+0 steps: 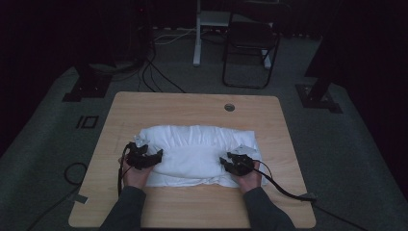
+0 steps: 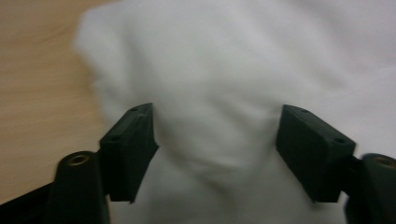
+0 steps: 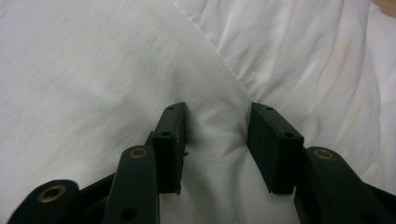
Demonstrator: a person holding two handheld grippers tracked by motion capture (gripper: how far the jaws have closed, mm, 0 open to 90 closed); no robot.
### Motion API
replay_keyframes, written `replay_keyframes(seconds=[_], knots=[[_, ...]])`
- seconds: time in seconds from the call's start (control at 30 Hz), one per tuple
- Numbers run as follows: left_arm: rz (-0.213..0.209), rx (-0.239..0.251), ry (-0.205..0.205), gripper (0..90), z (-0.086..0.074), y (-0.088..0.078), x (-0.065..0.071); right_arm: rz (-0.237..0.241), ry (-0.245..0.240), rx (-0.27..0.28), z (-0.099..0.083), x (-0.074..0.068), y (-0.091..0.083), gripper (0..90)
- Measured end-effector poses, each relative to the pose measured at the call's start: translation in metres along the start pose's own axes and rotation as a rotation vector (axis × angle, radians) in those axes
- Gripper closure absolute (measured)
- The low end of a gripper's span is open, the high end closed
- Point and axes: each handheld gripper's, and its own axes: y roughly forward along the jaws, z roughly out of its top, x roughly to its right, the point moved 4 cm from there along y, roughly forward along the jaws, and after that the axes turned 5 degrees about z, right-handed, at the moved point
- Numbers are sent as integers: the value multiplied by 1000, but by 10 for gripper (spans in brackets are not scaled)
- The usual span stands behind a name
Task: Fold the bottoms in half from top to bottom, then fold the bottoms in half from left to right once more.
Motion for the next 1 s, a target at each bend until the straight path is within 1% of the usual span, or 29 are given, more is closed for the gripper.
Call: replay_keyframes(seconds=[0.03,0.07,0.1,0.13,0.23,0.3,0.33,0.37,0.4,0.43,0.5,0.57,0.6,0.63,0.67,0.7,0.77,0.8,0.83,0.87,0.9,0.93,1.0], knots=[[-7,-7,-10,216,-2,4,-2,1,2,1,0,0,0,560],[-1,-14,-12,205,-4,6,-4,0,4,4,0,0,0,561],[-4,-17,-17,181,-6,8,-6,1,5,5,0,0,0,560],[-13,-15,-21,179,-7,8,-7,2,4,6,-1,0,0,560],[-21,-7,-44,167,-7,8,-11,1,6,6,0,0,-1,553],[-8,-13,-59,150,-7,9,-16,0,3,6,0,-1,-2,549],[-14,-18,-69,145,-7,10,-17,1,3,6,0,-1,-2,548],[-10,-32,-78,141,-8,12,-19,4,3,5,0,-1,-2,545],[-1,-53,-90,101,-9,15,-20,5,2,3,0,-1,-2,544],[-13,-70,-100,77,-11,18,-21,6,1,3,0,-1,-2,543],[9,-67,-90,61,-12,19,-20,9,1,7,-1,-1,-2,541],[17,-70,-77,62,-12,20,-17,11,-2,7,-1,0,-2,541],[18,-71,-64,69,-12,20,-14,12,-3,7,-1,0,-2,540],[19,-70,-60,82,-12,19,-13,12,-2,8,-1,0,-2,540],[6,-60,-60,114,-12,18,-11,11,-2,9,-1,0,-2,539],[-6,-55,-62,168,-12,17,-10,10,-2,10,-1,0,-2,538],[-14,-53,-71,240,-11,15,-9,9,-1,11,-1,-1,-2,537],[-37,-50,-72,313,-11,14,-7,9,-1,11,-1,-1,-2,537],[-48,-46,-78,383,-11,13,-6,9,-1,12,-1,-1,-2,536],[-55,-45,-82,431,-12,13,-5,9,1,12,-1,-1,-2,536],[-75,-46,-82,496,-12,12,-4,9,1,12,-1,-1,-2,536],[-104,-47,-93,596,-12,12,-4,10,2,13,-1,-1,-2,535],[-148,-50,-103,728,-12,13,-5,12,1,11,-1,-1,-2,531]])
